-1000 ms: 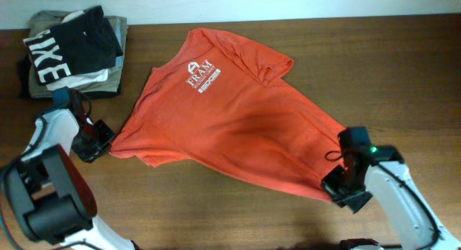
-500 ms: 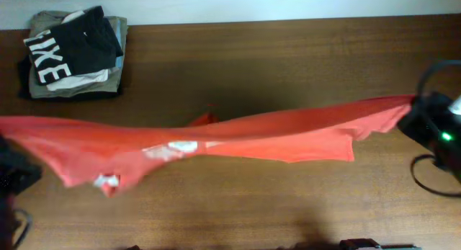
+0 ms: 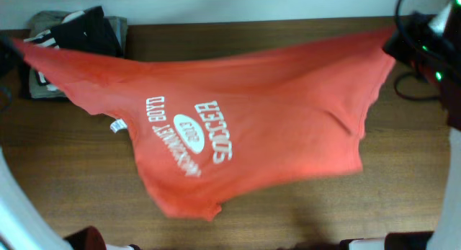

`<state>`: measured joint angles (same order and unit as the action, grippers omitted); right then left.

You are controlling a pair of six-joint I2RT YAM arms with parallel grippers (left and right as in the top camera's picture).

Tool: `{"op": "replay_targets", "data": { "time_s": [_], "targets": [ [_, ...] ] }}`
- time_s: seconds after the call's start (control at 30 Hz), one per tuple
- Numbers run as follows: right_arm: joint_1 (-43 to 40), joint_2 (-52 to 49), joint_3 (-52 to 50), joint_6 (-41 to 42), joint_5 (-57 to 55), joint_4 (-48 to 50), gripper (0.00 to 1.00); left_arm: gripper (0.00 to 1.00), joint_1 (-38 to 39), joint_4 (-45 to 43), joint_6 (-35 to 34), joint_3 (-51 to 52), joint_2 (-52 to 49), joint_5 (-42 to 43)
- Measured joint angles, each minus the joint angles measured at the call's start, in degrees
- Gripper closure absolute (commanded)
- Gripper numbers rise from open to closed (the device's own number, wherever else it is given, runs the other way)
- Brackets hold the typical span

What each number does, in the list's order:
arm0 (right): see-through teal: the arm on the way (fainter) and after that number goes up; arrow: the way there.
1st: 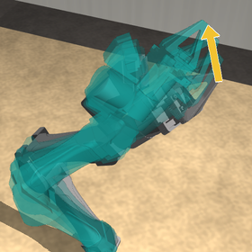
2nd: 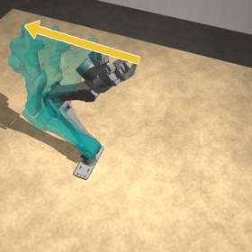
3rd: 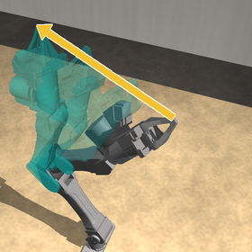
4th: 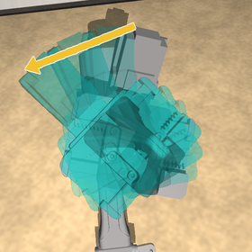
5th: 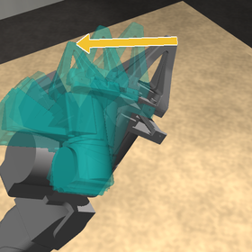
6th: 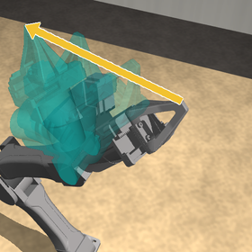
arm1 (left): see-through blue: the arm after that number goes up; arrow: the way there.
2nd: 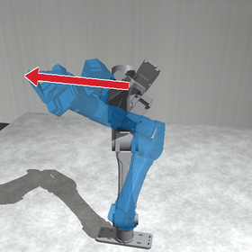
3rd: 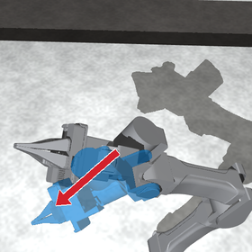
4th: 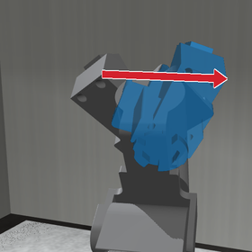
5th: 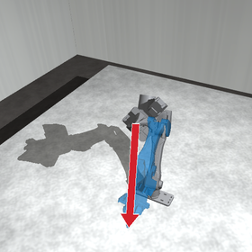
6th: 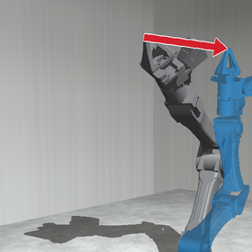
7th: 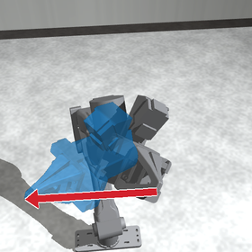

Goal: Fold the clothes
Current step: 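Lift the T-shirt with both grippers and shake it out in the air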

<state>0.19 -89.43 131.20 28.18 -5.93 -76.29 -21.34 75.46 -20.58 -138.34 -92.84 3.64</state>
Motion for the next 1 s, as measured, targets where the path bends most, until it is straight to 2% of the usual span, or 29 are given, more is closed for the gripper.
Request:
{"op": "replay_targets", "data": {
  "time_s": [0.03, 0.1, 0.17, 0.23, 0.33, 0.43, 0.47, 0.53, 0.63, 0.7, 0.77, 0.8, 0.9, 1.0],
  "targets": [
    [0.0, -1.9, -0.1, -1.3, 2.2, 4.1, 0.96, 0.99, 0.5, -1.4, 0.0, 0.0, -2.1, 1.6],
    [-0.1, -4.6, -0.2, -4.2, 6.5, 14.6, 0.96, 0.99, 2.8, -16.2, 0.9, 0.1, -7.5, 7.7],
    [-3.2, -5.4, 7.5, -7.3, 8.9, 14.8, 0.96, 0.99, 4.0, -21.6, 1.3, -3.3, -9.4, 11.8],
    [-8.3, -3.2, 19.2, -8.7, 9.1, 9.5, 0.96, 0.99, 2.8, -21.1, 1.3, -13.9, -9.2, 13.6],
    [-9.2, 0.3, 23.1, -9.2, 9.6, 1.0, 0.96, 0.99, 3.0, -13.5, 1.5, -19.0, -4.4, 16.8],
    [-9.2, -6.1, 21.7, -9.2, 10.4, -12.7, 0.96, 0.99, 3.3, 8.5, 4.6, -17.4, -8.2, 17.4],
    [-9.2, -7.3, 21.2, -9.2, 10.6, -14.8, 0.96, 0.99, 3.4, 12.2, 5.2, -16.9, -8.9, 17.4],
    [-9.2, -6.1, 21.0, -9.2, 12.8, -16.8, 0.96, 0.99, 3.4, 17.2, 6.1, -16.7, -7.0, 14.7],
    [-9.2, -2.3, 21.7, -9.2, 14.1, -16.3, 0.96, 0.99, 3.4, 17.3, 7.5, -17.8, 1.2, 12.3],
    [-9.2, -5.2, 22.1, -8.9, 14.3, -14.8, 0.96, 0.99, 3.4, 17.1, 7.6, -17.9, -0.3, 12.4],
    [-9.2, -11.3, 22.1, -8.9, 14.8, -11.9, 0.96, 0.99, 3.4, 14.7, 7.6, -17.0, -7.0, 12.8],
    [-9.2, -16.6, 22.0, -8.9, 15.4, -8.1, 0.96, 0.99, 3.4, 9.4, 7.7, -15.8, -16.5, 13.6],
    [-8.7, -26.7, 21.6, -8.9, 16.2, 3.6, 0.96, 0.99, 4.9, -8.3, 7.5, -14.3, -30.0, 15.7],
    [-8.1, -28.7, 22.1, -9.2, 16.5, 11.0, 0.96, 0.99, 9.0, -19.8, 6.1, -15.0, -33.0, 16.5]
  ]
}}
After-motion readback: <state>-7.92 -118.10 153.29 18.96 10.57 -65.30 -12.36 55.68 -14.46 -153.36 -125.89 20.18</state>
